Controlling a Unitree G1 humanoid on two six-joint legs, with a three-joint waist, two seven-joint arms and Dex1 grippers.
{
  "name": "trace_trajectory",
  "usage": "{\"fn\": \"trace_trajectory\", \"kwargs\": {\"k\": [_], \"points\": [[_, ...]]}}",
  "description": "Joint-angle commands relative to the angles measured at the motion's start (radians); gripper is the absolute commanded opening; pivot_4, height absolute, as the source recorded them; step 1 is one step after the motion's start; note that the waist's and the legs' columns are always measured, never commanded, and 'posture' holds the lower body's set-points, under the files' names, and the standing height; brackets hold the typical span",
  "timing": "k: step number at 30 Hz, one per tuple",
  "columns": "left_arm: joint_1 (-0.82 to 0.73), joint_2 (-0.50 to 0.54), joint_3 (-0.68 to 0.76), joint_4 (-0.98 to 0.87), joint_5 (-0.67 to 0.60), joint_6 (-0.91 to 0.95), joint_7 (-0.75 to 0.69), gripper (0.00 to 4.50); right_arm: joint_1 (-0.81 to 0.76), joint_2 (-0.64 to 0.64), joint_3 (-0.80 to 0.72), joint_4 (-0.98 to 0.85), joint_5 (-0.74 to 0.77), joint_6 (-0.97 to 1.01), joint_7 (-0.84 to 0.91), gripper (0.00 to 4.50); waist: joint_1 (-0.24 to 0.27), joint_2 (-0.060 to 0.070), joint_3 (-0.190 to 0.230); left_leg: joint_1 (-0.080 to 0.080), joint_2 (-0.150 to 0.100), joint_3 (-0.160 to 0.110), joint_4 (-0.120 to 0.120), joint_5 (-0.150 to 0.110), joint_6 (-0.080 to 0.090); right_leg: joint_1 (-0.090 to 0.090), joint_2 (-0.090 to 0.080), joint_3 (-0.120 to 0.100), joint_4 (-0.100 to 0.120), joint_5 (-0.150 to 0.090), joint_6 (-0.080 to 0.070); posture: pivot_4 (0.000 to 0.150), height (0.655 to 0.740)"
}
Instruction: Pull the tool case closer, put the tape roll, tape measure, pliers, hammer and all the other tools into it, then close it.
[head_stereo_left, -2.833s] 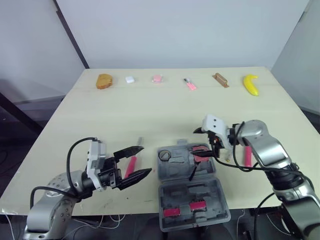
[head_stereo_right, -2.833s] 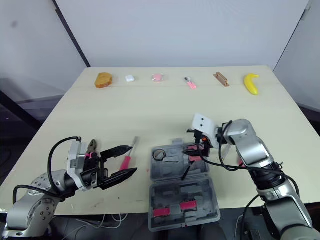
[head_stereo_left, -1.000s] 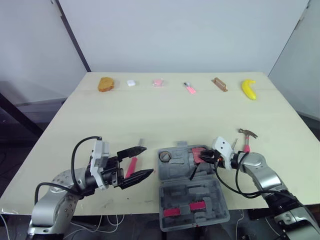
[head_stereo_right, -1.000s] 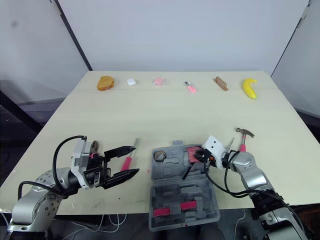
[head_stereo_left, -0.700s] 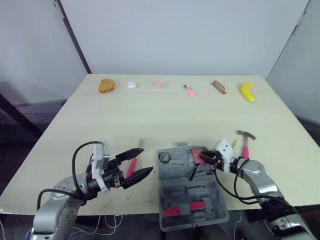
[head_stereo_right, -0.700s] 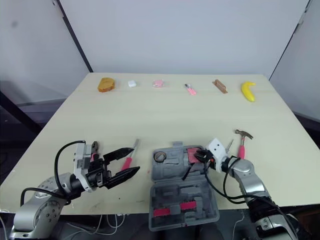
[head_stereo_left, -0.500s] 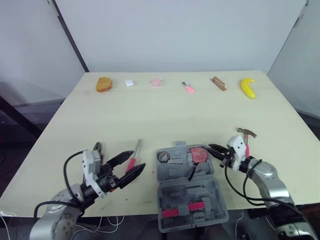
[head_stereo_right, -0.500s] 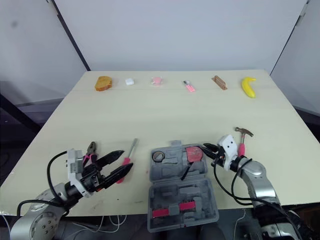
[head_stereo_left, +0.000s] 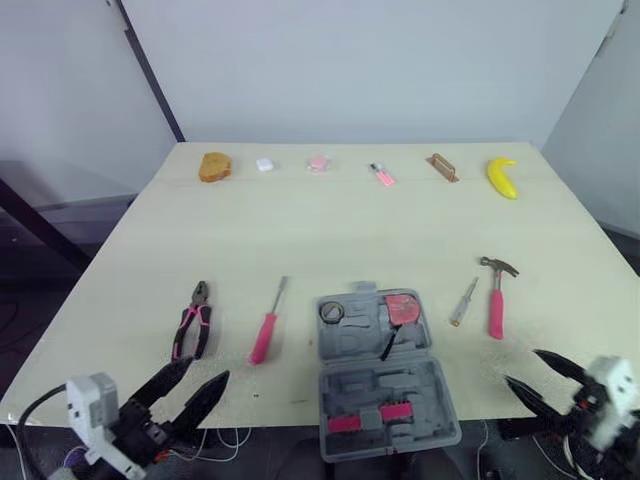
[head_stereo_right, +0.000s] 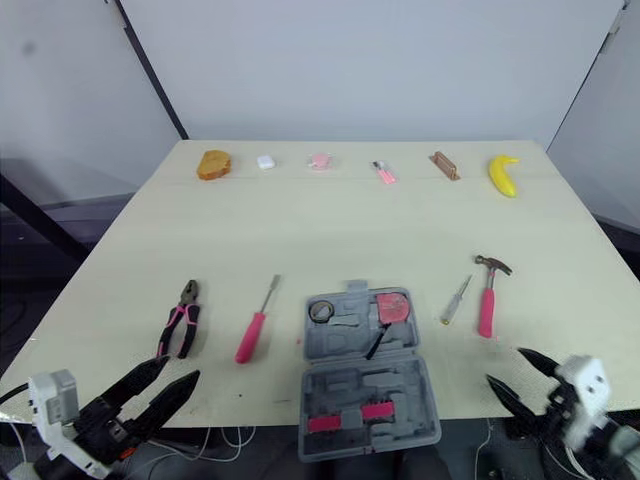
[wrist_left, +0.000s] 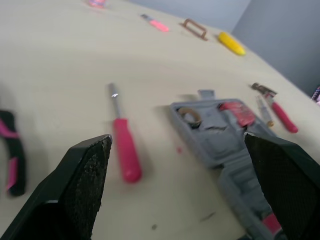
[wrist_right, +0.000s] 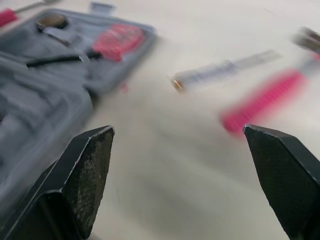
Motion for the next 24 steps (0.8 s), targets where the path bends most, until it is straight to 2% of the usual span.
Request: {"fn": "trace_trajectory", "kwargs": {"k": [1,5,10,14,24], "points": [[0.032,0.008,0.033,0.011,0.009,-0.024,-0.017,4.50,0.062,-0.004,-0.069,-0.077,0.033,-0.016,0.010,4.48,-0.007,-0.001,0.000,0.000,0.000,0.000,0.000,0.000,0.000,0.000,0.001,0.000,0.000,0.000,0.000,0.150,0.7400],[0.050,0.006,0.022,-0.019,0.022,-0.025,-0.011,4.50,0.099,-0.001,-0.083,-0.099,0.047,-0.006,0.008,4.48,-0.007,-0.003,0.002,-0.001,0.000,0.002,0.000,0.000,0.000,-0.001,0.003,0.000,0.000,0.000,-0.001,0.150,0.7400],[-0.218,0.108,-0.053,0.214,0.088,-0.010,-0.033,4.50,0.090,-0.007,-0.055,-0.121,0.040,0.011,0.007,4.48,0.021,0.001,0.001,0.000,-0.002,0.000,0.001,0.000,0.000,-0.001,0.003,-0.002,0.001,0.000,0.000,0.150,0.7400],[-0.352,0.139,-0.094,0.308,0.105,-0.018,-0.073,4.50,0.035,-0.028,-0.005,-0.174,0.043,0.049,0.006,4.48,0.013,-0.001,0.000,-0.001,0.000,0.002,0.000,0.000,0.000,-0.001,0.004,-0.001,0.001,0.002,-0.005,0.150,0.7400],[-0.475,0.174,-0.147,0.313,0.100,0.007,-0.127,4.50,-0.172,-0.138,0.114,-0.272,0.063,0.169,0.037,4.48,0.003,-0.002,0.002,-0.001,-0.001,0.003,0.000,0.000,0.000,-0.001,0.003,0.000,0.002,0.003,-0.005,0.150,0.7400]]}}
